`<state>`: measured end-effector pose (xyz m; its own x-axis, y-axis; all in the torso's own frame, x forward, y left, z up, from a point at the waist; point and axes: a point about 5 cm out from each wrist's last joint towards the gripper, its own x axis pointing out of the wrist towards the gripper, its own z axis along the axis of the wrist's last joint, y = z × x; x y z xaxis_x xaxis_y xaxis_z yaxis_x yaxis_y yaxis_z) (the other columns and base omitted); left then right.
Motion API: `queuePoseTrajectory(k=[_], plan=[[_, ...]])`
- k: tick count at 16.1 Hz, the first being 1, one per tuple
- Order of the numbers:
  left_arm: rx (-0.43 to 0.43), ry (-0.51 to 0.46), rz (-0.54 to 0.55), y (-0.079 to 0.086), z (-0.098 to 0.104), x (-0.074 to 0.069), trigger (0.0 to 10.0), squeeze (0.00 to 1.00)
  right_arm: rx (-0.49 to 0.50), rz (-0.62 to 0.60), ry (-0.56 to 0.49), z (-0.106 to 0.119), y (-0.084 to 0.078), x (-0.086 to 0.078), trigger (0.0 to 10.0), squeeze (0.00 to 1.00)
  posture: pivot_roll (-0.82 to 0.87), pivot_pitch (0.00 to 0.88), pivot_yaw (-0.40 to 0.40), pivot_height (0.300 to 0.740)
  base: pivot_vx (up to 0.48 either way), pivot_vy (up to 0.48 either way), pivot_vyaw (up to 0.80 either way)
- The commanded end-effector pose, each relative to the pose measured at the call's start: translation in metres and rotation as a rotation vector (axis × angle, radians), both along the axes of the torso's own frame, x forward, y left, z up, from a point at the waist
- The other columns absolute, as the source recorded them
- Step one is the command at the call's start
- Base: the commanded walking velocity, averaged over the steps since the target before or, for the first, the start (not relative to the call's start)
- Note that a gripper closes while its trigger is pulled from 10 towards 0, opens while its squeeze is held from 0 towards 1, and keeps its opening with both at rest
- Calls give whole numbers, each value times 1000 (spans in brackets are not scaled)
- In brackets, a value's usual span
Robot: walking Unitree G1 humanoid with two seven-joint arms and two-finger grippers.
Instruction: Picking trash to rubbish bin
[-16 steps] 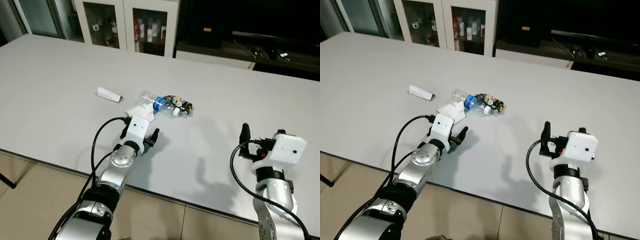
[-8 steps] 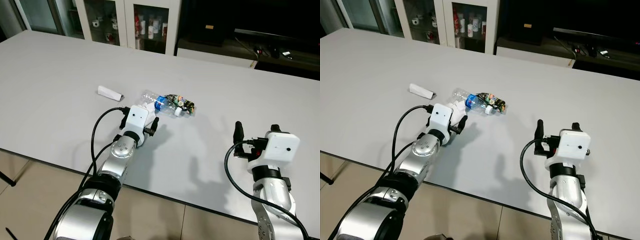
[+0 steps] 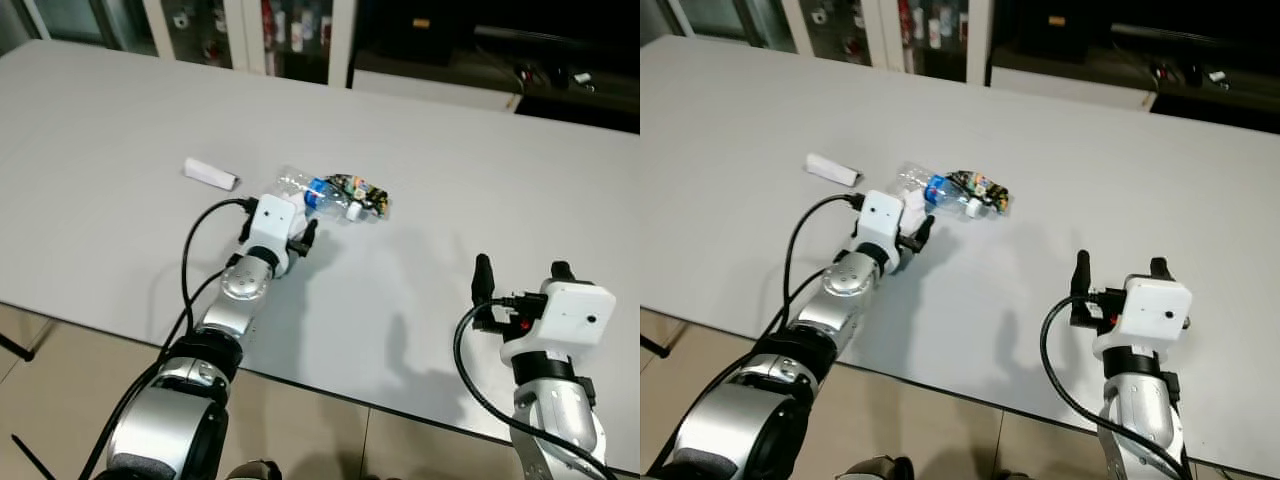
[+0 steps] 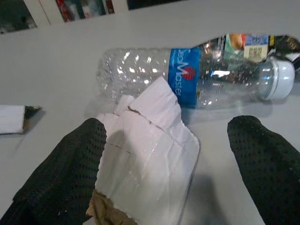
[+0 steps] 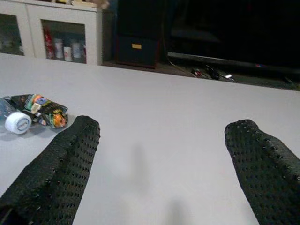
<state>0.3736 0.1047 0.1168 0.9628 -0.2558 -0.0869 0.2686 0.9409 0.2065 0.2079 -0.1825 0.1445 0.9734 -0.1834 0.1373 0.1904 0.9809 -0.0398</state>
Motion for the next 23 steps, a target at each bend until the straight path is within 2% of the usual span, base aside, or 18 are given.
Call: queuePoseTrajectory(k=[1,3,6,8,11,14,16,20,23], plan=[[-6,-20,10,-1,10,6,10000,0,-3,-19,15,0,0,-7,10000,0,11,185,-8,740,0,0,0],[2,-32,11,-1,16,9,10000,0,0,-24,27,-1,1,-11,10000,0,1,194,-6,740,0,0,0],[48,17,25,0,17,15,10000,0,4,-40,40,1,0,-19,10000,0,-29,214,1,740,0,0,0],[90,56,34,3,14,16,10000,0,25,-9,48,3,5,-19,10000,0,-40,217,6,740,0,0,0],[101,95,69,10,7,15,10000,0,44,54,70,2,13,-21,10000,0,-47,217,8,740,0,0,0],[109,108,85,15,4,14,10000,0,92,226,75,7,32,-24,10000,0,-50,213,7,740,0,0,0],[120,114,93,17,3,14,10000,0,104,315,70,12,39,-26,10000,0,-48,211,7,740,0,0,0],[137,102,129,24,6,16,10000,0,117,397,61,20,44,-27,10000,0,-47,215,11,740,0,0,0],[143,46,154,29,19,21,10000,0,129,487,99,19,52,-28,10000,0,-44,218,15,740,0,0,0]])
